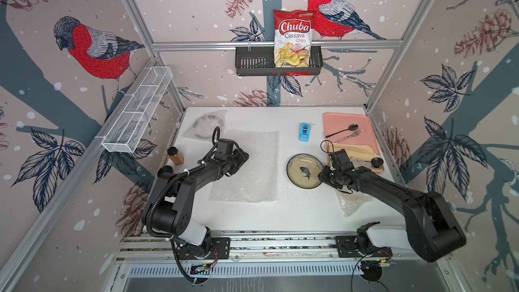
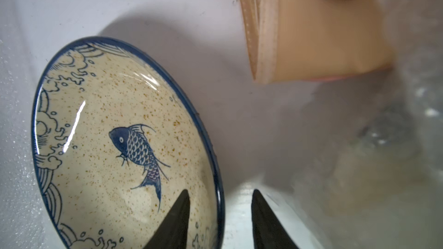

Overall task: Wrap dinner plates in bubble wrap
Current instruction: Adjust the bubble wrap at the center of the board.

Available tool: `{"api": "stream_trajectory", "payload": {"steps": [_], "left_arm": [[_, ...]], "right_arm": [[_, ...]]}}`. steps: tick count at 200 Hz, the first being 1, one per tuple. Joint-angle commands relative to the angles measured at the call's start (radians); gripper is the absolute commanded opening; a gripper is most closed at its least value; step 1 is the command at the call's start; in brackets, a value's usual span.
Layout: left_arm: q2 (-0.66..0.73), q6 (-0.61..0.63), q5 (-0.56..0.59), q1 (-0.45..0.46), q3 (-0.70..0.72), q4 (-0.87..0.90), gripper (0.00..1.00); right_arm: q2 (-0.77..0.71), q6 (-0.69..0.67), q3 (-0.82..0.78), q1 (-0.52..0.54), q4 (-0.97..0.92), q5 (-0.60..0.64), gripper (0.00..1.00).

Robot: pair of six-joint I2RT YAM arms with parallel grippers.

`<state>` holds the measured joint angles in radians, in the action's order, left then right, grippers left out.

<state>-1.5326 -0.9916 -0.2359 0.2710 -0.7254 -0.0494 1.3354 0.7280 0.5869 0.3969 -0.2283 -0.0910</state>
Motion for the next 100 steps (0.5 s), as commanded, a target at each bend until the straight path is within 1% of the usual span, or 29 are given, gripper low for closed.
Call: {"api": "stream_trajectory", "payload": {"steps": [1, 18, 43, 71, 100], "left_arm": [[0.003, 0.065, -0.011, 0.004, 0.002, 0.021, 0.67], [-0.012, 0.089, -0.01, 0.005, 0.004, 0.048, 0.67], [-0.014, 0.114, 0.027, 0.033, 0.006, 0.087, 0.67], [-0.036, 0.116, 0.024, 0.058, 0.016, 0.114, 0.67], [-0.047, 0.071, 0.014, 0.091, 0.046, 0.1, 0.67]], "right_arm": [[0.029, 0.014, -0.006, -0.01, 0.113, -0.064, 0.34], [0.063, 0.012, -0.012, -0.02, 0.156, -0.092, 0.29], [0.072, 0.005, -0.014, -0.037, 0.201, -0.123, 0.14], [0.066, -0.019, -0.004, -0.053, 0.215, -0.151, 0.08], [0.024, -0.036, 0.007, -0.089, 0.208, -0.184, 0.03]]}}
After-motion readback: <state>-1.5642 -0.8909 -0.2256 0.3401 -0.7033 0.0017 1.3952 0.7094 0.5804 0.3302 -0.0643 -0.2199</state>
